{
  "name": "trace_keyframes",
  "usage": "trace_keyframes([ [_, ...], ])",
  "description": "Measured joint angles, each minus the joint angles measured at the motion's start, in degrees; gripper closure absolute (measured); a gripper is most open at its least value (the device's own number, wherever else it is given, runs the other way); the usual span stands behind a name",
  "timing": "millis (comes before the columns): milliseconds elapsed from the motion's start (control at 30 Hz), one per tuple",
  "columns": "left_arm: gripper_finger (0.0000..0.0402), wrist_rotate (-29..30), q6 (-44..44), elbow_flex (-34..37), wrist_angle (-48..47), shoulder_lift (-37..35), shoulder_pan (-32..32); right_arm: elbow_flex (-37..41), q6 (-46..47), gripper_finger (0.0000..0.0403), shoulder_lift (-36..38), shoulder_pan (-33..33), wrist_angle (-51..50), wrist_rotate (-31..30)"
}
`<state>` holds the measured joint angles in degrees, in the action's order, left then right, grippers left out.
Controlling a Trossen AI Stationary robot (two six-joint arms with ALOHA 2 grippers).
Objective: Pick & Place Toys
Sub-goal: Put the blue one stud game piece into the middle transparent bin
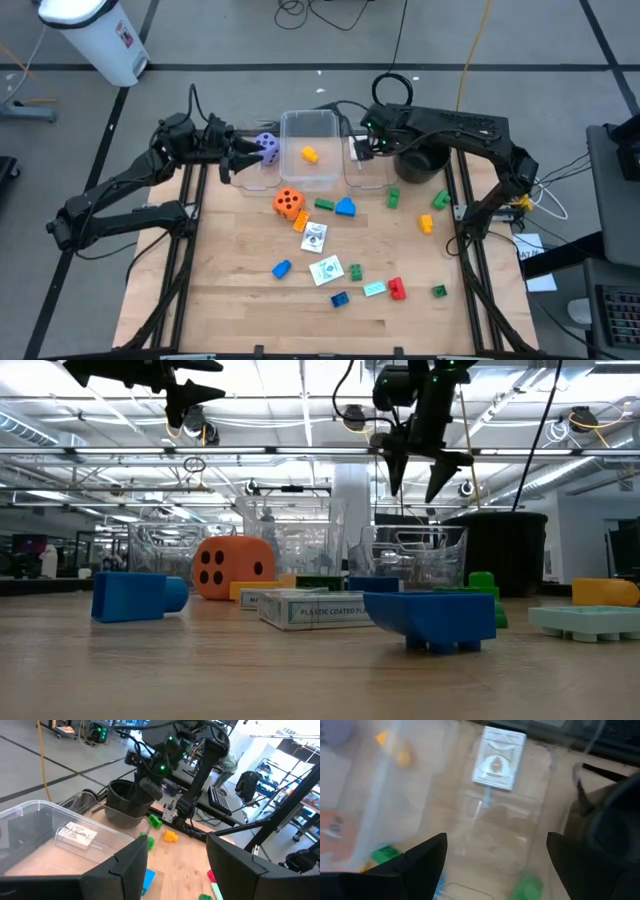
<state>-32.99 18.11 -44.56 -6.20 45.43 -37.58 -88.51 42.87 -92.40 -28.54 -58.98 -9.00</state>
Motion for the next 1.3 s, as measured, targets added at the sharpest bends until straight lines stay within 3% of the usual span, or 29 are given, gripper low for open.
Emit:
trace_keyframes([
  [533, 0.0192, 0.0, -0.4, 0.0, 0.0, 0.0, 0.0, 0.0, -0.3, 0.0197, -0.1, -0.4, -6.1, -0.1],
  [1200, 0.0192, 0.0, 0.4, 0.0, 0.0, 0.0, 0.0, 12.5, 1.8, 0.0216, -0.1, -1.1, -3.8, -0.2],
  [1300, 0.0192, 0.0, 0.4, 0.0, 0.0, 0.0, 0.0, 12.7, 1.4, 0.0216, -0.1, -1.1, -4.0, -2.9],
])
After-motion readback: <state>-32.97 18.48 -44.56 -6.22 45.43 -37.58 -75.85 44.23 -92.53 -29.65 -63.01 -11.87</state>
